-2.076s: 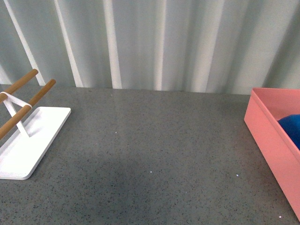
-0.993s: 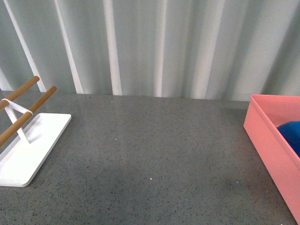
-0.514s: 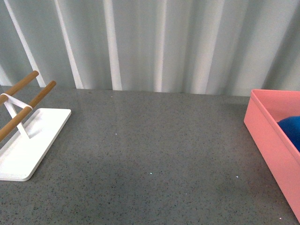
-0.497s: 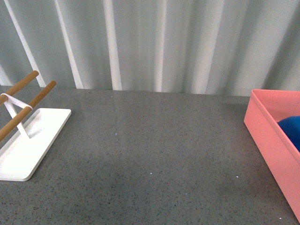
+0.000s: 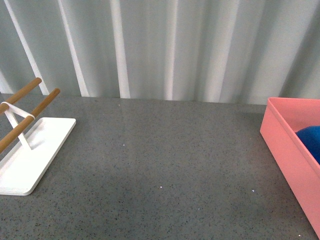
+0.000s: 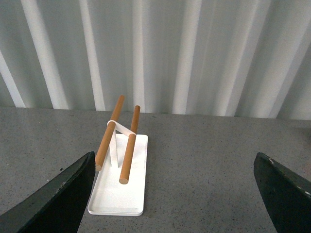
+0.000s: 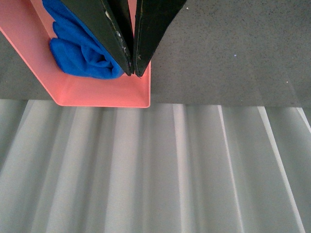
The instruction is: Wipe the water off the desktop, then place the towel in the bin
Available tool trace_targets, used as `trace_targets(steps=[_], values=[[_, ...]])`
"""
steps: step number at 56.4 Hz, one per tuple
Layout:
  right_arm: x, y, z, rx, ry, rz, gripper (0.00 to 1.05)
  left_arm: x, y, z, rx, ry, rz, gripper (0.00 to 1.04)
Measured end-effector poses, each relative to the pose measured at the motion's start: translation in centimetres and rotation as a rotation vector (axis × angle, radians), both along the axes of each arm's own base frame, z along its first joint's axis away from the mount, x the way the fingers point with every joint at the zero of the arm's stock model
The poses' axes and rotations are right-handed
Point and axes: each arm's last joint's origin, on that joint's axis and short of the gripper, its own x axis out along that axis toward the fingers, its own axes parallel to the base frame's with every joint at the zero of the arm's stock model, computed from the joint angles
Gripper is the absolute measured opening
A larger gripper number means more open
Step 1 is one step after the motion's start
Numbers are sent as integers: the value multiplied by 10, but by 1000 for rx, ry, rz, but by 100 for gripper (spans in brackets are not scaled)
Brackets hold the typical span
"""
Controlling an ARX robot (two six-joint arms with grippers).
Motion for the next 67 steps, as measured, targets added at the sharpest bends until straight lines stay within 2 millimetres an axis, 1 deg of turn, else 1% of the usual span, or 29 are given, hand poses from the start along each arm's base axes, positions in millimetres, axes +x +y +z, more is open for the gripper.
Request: trace_targets(steps=[7,11,17,18,22,23,26,27,32,33,36,38,42,45,49,67], values=[[-8,0,-5,0,36,-2,3,0,0,0,0,0,0,98],[-12,0,-3,0,5,-2,3,0,0,0,0,0,0,98],[-12,0,-3,0,6,-3,3,0,0,0,0,-1,0,98],[-12,0,-3,0,6,-3,5,0,0,0,0,-1,0,98],[-12,0,-3,0,6,-2,19,0,0,0,0,-1,0,98],[-12,0,-3,0,6,-2,25,0,0,0,0,-1,0,98],[-12,0,-3,0,6,-3,35,0,0,0,0,-1,0,98],[-12,0,-3,0,6,-3,37,0,0,0,0,-1,0,98],[-12,0,-3,0,6,-2,55,0,0,0,0,-1,0,98],[-12,0,-3,0,6,-2,57,0,0,0,0,-1,0,98],[-12,0,-3,0,6,-2,67,0,0,0,0,-1,0,98],[-12,0,-3,0,6,-2,76,0,0,0,0,-1,0,98],[-12,0,-3,0,6,-2,87,0,0,0,0,-1,0,98],[-12,0,-3,2,6,-2,99,0,0,0,0,-1,0,98],[-12,0,-3,1,6,-2,97,0,0,0,0,-1,0,98],[-12,0,-3,1,6,-2,98,0,0,0,0,-1,0,98]])
